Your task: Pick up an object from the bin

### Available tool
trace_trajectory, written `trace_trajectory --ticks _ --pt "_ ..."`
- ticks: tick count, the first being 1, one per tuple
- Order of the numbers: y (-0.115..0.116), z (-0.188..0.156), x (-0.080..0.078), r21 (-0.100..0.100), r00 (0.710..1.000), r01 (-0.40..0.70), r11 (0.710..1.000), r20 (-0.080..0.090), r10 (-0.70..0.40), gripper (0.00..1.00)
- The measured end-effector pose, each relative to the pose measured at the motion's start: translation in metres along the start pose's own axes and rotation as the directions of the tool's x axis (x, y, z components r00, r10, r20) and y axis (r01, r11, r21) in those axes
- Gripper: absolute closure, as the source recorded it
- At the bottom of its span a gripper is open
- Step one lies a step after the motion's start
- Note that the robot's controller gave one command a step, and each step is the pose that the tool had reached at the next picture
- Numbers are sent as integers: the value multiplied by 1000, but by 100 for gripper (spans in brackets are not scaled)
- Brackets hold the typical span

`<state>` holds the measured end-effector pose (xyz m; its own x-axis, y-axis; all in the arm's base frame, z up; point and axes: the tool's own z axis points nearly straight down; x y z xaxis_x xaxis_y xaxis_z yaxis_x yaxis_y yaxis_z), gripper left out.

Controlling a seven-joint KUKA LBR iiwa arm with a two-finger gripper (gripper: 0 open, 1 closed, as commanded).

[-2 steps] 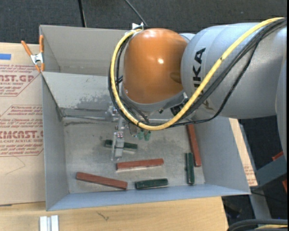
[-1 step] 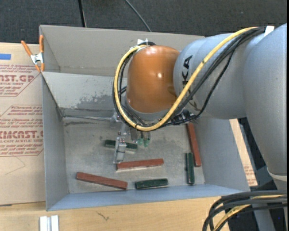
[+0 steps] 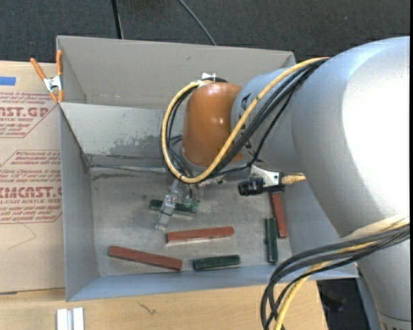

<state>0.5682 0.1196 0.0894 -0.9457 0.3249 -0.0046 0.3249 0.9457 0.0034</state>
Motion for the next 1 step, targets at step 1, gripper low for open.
trace_trajectory --ticks 1 --pt "-8 23 3 3 992 126 992 -5 -126 0"
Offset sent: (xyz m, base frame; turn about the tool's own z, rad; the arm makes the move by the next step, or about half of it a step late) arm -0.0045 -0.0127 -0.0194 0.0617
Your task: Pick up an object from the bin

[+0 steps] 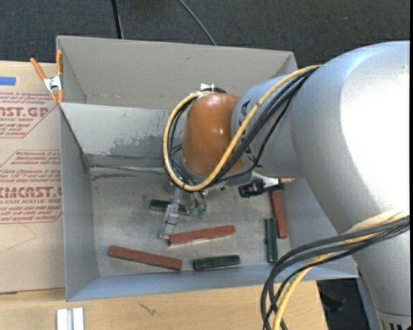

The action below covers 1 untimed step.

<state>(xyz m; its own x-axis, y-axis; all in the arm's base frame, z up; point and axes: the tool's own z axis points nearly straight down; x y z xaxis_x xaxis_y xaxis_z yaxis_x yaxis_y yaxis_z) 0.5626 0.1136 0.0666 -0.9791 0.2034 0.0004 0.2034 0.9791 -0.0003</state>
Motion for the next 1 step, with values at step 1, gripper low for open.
trace_trajectory --ticks 1 --pt "-5 -3 -2 -1 983 -186 983 1 186 0"
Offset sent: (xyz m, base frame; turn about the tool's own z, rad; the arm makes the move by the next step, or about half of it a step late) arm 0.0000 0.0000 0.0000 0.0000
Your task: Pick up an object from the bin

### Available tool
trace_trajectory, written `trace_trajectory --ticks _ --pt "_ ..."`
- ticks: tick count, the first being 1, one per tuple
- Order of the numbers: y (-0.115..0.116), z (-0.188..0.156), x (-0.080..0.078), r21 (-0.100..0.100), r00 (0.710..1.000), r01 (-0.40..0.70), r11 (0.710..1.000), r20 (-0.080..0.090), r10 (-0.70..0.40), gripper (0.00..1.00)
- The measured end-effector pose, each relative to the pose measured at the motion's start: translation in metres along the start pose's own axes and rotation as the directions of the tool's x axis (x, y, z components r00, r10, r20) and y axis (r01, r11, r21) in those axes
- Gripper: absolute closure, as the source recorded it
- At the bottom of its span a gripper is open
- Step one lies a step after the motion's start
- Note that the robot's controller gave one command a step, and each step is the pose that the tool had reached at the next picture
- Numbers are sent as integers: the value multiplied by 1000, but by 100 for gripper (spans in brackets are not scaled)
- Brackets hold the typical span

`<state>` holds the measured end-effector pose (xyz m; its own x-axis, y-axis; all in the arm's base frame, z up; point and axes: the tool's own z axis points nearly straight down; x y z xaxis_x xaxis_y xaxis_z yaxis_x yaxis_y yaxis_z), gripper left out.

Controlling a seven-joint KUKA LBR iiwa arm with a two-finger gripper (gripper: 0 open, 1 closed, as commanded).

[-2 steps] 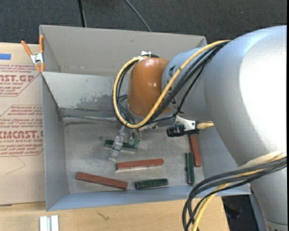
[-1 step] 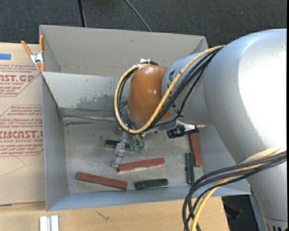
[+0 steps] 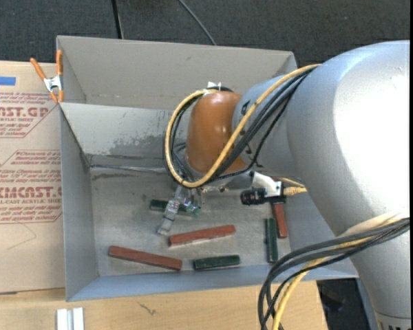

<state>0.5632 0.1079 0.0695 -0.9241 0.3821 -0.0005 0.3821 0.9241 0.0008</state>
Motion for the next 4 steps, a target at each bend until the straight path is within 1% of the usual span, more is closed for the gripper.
trace_trajectory --ticks 1,3,4 --pt "6 2 2 -1 982 186 982 3 -186 100" --pt "5 -2 3 0 983 186 983 0 -186 100" --pt "4 -23 5 3 982 186 982 -9 -186 100"
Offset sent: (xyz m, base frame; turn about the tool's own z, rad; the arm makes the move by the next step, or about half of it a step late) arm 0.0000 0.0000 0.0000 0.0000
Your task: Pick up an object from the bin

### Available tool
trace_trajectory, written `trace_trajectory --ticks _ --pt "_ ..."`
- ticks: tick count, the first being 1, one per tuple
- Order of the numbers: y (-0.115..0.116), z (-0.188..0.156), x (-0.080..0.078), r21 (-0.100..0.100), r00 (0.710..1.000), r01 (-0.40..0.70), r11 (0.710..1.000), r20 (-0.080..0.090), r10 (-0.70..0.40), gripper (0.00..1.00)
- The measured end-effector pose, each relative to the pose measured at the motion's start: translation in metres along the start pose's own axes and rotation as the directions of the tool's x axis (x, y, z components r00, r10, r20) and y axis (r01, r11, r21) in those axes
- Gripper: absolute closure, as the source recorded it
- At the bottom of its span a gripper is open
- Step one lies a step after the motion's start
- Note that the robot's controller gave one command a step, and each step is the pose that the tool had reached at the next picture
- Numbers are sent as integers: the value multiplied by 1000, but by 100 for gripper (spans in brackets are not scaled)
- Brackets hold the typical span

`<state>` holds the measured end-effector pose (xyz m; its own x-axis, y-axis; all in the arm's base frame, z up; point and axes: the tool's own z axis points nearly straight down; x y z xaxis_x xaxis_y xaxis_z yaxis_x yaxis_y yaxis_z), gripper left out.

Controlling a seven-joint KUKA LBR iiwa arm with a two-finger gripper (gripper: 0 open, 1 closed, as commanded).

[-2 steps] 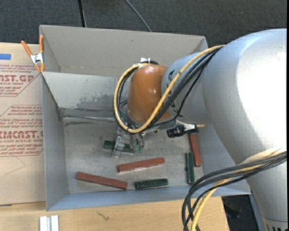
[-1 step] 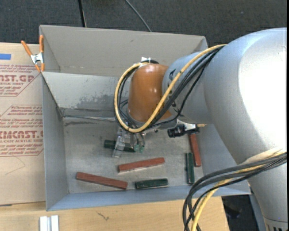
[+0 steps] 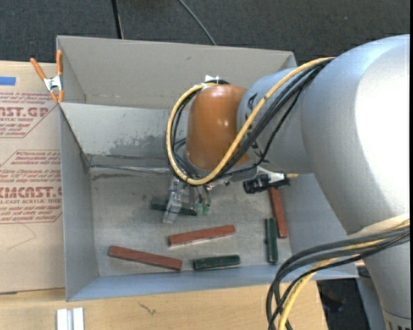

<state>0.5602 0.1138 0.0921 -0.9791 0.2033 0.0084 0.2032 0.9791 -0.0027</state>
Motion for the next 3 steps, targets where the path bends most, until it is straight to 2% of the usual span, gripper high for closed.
trace_trajectory --ticks 3 --pt "1 -54 -1 -4 1000 0 1000 8 0 100"
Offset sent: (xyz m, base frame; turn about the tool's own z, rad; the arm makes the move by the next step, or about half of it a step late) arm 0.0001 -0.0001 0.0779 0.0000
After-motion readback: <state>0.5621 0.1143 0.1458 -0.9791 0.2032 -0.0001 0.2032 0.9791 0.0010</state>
